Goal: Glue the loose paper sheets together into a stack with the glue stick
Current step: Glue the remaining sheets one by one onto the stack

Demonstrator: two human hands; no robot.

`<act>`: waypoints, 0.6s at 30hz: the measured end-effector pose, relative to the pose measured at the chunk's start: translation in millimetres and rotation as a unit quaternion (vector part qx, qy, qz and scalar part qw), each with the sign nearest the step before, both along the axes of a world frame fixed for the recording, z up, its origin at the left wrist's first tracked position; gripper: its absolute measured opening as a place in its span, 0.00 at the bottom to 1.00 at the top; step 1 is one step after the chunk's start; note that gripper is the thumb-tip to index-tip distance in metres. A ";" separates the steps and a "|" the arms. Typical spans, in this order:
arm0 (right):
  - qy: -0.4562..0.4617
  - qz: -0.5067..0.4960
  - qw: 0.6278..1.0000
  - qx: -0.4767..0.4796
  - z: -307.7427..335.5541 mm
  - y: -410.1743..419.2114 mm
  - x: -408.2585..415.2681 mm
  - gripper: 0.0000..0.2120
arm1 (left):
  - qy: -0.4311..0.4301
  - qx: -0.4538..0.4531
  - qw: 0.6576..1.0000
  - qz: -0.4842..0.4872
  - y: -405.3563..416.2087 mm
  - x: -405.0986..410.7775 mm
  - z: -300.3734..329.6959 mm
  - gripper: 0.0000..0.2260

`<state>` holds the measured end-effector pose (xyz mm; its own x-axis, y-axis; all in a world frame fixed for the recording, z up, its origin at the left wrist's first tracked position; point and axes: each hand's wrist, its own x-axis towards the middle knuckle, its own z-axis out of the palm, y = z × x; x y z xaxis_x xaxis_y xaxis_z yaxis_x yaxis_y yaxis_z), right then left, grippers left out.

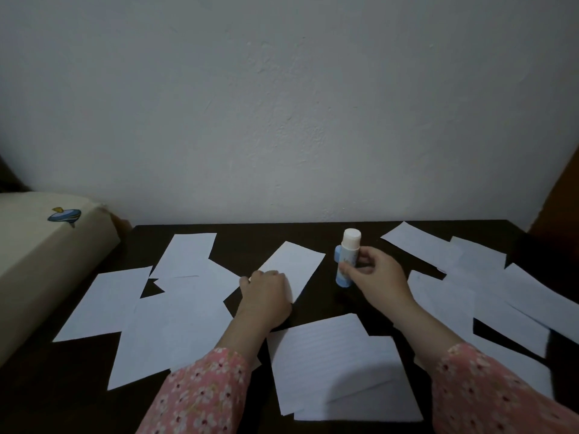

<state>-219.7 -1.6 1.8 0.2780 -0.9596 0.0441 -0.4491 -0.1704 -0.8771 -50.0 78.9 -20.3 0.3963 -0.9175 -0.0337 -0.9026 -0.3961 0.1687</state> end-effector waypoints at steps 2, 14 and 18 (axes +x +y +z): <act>-0.005 0.004 1.000 0.005 -3.4 1.0 0.9 0.25 | 0.000 -0.040 0.999 -0.006 -1.3 -6.9 -5.0 0.13; -0.009 0.054 0.998 0.001 -6.8 -2.7 15.2 0.24 | 0.095 -0.110 0.988 0.047 -3.1 14.3 -12.1 0.08; -0.040 0.065 0.997 0.017 -3.9 -2.3 23.7 0.22 | 0.225 -0.124 0.966 0.015 3.7 12.2 -5.6 0.15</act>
<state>-196.1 -3.9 -2.1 0.3973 -0.9168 0.0401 -0.3531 -0.1931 -0.9154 -37.8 82.6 -25.9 0.4191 -0.9079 0.0111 -0.7047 -0.3176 0.6345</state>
